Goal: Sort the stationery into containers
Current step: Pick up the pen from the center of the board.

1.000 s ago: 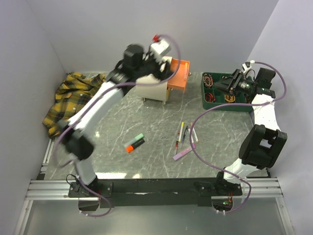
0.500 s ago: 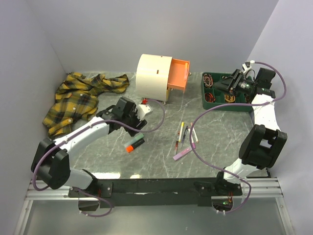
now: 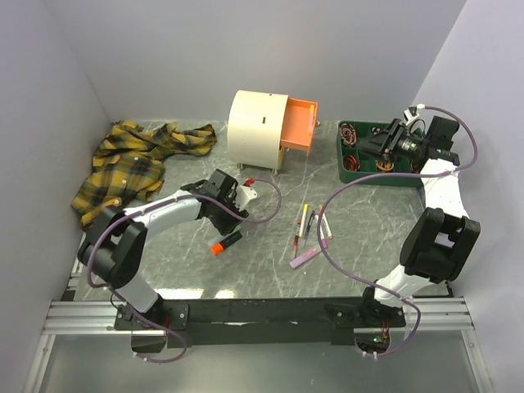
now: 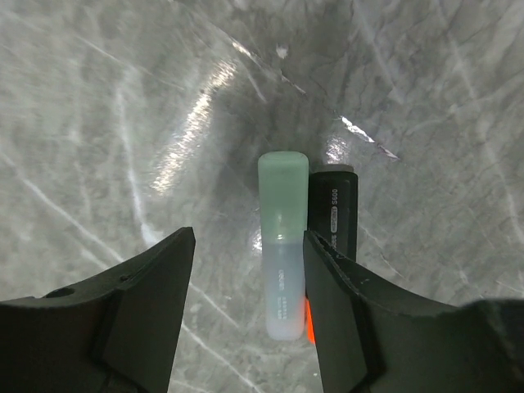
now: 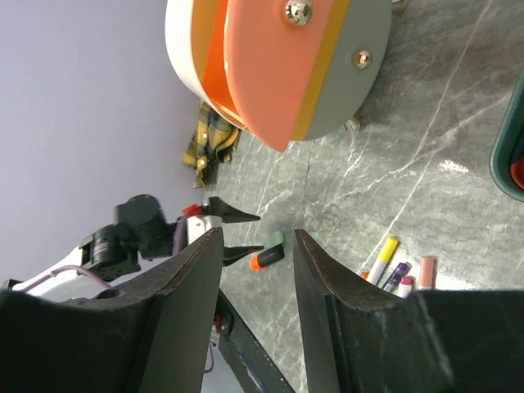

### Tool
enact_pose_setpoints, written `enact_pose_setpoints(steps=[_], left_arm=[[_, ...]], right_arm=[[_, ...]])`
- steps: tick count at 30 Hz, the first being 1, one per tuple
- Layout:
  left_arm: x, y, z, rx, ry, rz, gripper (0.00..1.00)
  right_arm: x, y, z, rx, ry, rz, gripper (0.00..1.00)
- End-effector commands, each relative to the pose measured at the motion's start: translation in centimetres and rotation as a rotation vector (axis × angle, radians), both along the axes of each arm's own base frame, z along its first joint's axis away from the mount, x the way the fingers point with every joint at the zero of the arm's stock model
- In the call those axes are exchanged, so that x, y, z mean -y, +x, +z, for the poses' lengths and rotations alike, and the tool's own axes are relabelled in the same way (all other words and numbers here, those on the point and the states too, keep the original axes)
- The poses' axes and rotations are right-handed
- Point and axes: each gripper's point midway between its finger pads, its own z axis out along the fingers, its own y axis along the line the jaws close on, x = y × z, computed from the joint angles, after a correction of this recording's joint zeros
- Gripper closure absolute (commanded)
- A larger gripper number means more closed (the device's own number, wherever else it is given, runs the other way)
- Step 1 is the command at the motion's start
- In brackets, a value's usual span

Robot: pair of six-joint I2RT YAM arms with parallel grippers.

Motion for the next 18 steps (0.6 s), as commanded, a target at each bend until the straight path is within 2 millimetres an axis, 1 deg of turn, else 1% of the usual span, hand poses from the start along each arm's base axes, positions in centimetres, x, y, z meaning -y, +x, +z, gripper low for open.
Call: enact_pose_setpoints(steps=[1, 3, 6, 11, 15, 17, 18], left_arm=[[1.4, 1.5, 0.9, 0.025, -0.044, 0.014, 0.39], [1.6, 1.3, 0.6, 0.011, -0.049, 0.018, 0.39], [1.2, 0.7, -0.2, -0.012, -0.038, 0.021, 0.39], [0.1, -0.6, -2.6, -0.072, 0.010, 0.040, 0.40], [0.1, -0.5, -3.6, -0.088, 0.020, 0.059, 0.43], [0.3, -0.3, -3.9, -0.096, 0.020, 0.060, 0.49], [0.4, -0.5, -4.0, -0.106, 0.017, 0.059, 0.54]], right_arm=[[0.1, -0.3, 1.4, 0.068, -0.032, -0.001, 0.53], [0.2, -0.3, 1.3, 0.066, -0.033, -0.001, 0.53], [0.2, -0.2, 1.3, 0.065, -0.032, -0.001, 0.53], [0.3, 0.0, 1.1, 0.059, -0.030, -0.003, 0.53], [0.3, 0.1, 1.1, 0.060, -0.032, -0.006, 0.53], [0.3, 0.1, 1.2, 0.061, -0.033, -0.006, 0.53], [0.3, 0.0, 1.2, 0.061, -0.032, -0.004, 0.53]])
